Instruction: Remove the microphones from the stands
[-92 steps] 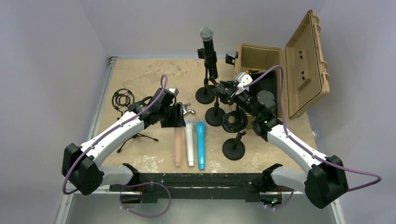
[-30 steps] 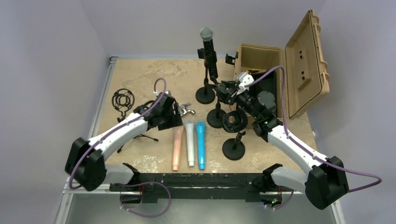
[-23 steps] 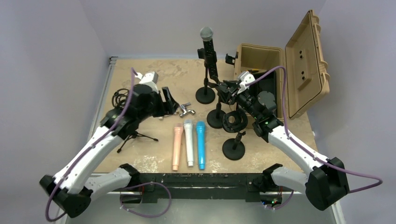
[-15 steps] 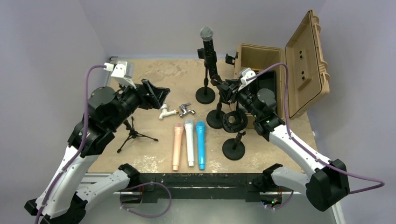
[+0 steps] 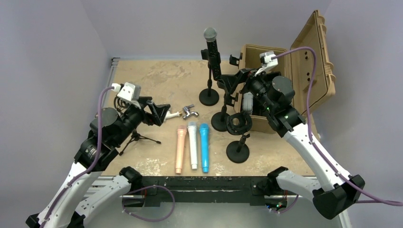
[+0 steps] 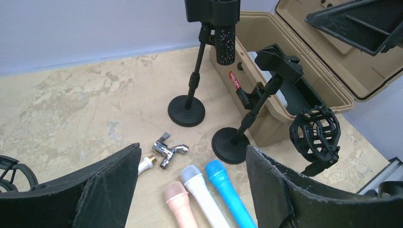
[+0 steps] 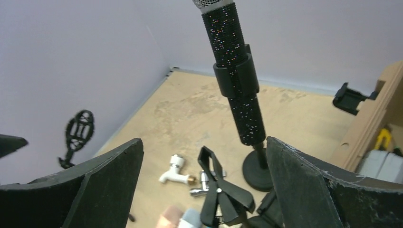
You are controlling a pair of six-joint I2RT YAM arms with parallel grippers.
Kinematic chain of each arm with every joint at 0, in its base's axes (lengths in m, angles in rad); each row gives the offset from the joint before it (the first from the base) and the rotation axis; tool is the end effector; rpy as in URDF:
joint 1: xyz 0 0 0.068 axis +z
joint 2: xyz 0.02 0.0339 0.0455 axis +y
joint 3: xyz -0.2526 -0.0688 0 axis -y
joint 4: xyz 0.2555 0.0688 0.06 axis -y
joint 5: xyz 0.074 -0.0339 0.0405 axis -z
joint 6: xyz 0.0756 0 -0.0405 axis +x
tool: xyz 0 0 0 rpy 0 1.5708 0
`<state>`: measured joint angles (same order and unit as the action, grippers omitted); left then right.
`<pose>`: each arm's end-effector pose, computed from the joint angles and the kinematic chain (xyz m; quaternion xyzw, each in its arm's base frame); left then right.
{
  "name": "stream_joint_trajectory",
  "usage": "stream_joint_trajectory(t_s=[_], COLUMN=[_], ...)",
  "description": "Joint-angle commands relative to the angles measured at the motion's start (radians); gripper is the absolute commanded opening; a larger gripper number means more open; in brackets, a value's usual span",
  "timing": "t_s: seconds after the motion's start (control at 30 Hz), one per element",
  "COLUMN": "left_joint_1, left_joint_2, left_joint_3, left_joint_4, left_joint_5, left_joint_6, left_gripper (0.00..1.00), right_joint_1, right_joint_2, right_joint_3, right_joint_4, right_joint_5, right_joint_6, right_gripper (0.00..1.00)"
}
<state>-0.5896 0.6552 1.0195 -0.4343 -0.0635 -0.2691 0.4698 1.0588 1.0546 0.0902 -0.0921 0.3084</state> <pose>0.1574 -0.0995 0.4041 0.0953 0.7251 -0.2626 0.6294 0.2650 0.1423 0.4055 -0.0883 0.6704 0.3080 0.6692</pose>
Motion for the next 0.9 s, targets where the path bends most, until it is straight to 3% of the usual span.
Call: stream_joint_trajectory(t_s=[0.0,0.13,0.47,0.87], left_joint_1=[-0.007,-0.022,-0.036,-0.045], left_joint_2=[-0.044,-0.058,-0.060,-0.039], left_joint_3=[-0.008,-0.017,-0.019,-0.024], left_joint_4=[0.071,0.077,0.071,0.075], left_joint_5=[-0.009,-0.018,-0.023,-0.019], left_joint_6=[0.043,0.060,0.077,0.080], left_gripper=[0.79,0.79,0.78,0.76], right_joint_1=[-0.038,-0.087,-0.185,-0.214], right_joint_2=[0.022,0.062,0.108,0.114], right_joint_3=[0.068,0.072,0.049,-0.002], right_joint_4=[-0.111,-0.097,-0.047,-0.036], right_joint_5=[-0.050,-0.210,-0.459,-0.508], right_joint_6=[0.226,0.243,0.130,0.059], right_gripper=[0.98,0.94,0.67,0.65])
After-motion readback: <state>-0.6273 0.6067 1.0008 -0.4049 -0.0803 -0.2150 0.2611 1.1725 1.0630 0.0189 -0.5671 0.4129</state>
